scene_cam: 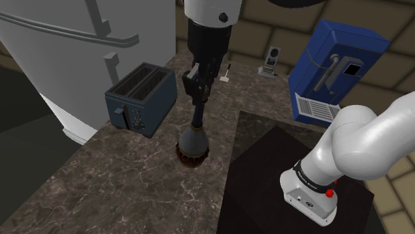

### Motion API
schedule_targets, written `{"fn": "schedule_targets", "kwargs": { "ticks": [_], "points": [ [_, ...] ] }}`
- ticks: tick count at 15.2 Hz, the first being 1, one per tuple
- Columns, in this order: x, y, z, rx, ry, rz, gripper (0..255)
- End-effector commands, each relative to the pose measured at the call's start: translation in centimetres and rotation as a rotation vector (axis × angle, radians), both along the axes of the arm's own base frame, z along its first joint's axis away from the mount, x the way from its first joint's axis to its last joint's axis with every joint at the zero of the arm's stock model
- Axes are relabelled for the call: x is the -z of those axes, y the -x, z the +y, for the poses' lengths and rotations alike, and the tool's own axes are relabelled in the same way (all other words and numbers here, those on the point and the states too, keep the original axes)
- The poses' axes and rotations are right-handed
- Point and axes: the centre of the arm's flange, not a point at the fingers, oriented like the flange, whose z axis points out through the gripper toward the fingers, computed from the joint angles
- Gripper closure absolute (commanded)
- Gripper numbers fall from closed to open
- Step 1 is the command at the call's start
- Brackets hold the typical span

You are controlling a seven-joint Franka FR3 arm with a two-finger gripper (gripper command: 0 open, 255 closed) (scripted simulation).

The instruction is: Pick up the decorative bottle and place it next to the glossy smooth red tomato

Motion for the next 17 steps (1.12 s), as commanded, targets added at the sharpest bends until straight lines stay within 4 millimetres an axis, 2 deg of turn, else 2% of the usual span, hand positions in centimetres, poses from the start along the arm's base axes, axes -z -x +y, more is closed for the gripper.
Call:
{"fn": "schedule_targets", "kwargs": {
  "ticks": [1,17],
  "points": [
    [-1.1,0.0,0.0,0.000,0.000,-0.001,255],
    [-9.5,0.0,0.0,0.000,0.000,-0.001,255]
  ]
}}
